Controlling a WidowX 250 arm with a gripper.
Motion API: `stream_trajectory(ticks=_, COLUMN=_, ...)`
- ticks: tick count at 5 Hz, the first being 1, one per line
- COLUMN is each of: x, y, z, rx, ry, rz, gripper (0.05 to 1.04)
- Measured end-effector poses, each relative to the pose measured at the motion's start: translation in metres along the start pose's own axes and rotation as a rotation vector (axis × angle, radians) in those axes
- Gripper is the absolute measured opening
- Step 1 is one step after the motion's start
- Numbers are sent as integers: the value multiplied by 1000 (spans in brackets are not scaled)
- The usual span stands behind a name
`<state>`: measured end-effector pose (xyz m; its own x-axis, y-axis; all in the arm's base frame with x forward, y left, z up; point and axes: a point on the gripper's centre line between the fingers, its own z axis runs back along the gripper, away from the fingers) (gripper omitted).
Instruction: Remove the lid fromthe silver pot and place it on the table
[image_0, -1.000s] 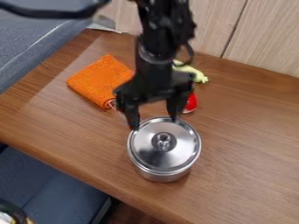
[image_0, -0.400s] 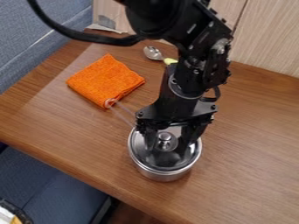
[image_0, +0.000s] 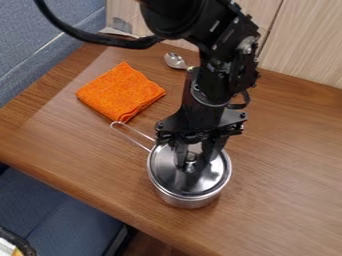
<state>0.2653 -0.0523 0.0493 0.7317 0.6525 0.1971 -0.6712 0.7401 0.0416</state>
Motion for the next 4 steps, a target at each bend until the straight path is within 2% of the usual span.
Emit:
stream_trajectory(ticks=1, x=0, y=0, z=0, rx=-7, ry=5, rz=7, gripper=391)
stream_trajectory(ticks=2, x=1, y=1, z=1, rx=-16, ry=21, rz=13, gripper=290)
stream_trajectory(ticks=3, x=3, y=3, z=2, rx=-24, ry=45, rz=23, gripper=288)
stream_trajectory(ticks=4, x=10, y=7, z=15, rx=-28, ry=55, rz=55, gripper=288)
